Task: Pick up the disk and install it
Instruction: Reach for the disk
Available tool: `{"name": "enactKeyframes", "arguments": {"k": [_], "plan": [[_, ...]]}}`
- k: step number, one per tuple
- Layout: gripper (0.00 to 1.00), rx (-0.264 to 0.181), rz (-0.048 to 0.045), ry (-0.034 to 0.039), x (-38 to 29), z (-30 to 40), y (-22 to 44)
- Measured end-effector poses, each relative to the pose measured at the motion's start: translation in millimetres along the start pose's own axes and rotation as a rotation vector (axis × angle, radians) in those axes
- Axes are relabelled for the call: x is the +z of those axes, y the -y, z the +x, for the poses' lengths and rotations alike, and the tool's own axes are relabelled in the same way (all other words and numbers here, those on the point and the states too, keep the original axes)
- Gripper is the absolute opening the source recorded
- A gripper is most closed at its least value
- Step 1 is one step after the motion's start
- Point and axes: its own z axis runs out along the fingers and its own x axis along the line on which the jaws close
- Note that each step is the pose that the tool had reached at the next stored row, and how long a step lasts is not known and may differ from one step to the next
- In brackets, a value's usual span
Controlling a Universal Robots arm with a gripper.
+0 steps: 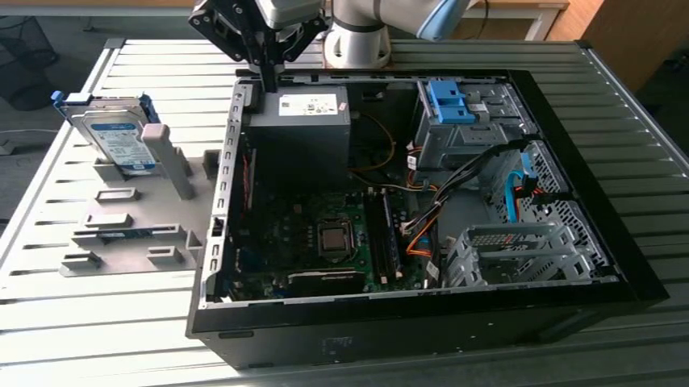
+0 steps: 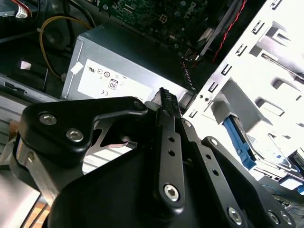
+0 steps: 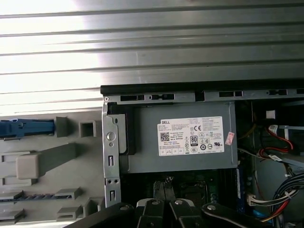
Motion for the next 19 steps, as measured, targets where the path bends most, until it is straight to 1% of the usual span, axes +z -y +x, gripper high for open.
{"name": "enactKeyframes", "arguments": {"k": [19], "plan": [[0.11, 0.000, -0.0001, 0.0001, 0.2, 8.7, 0.7]]}}
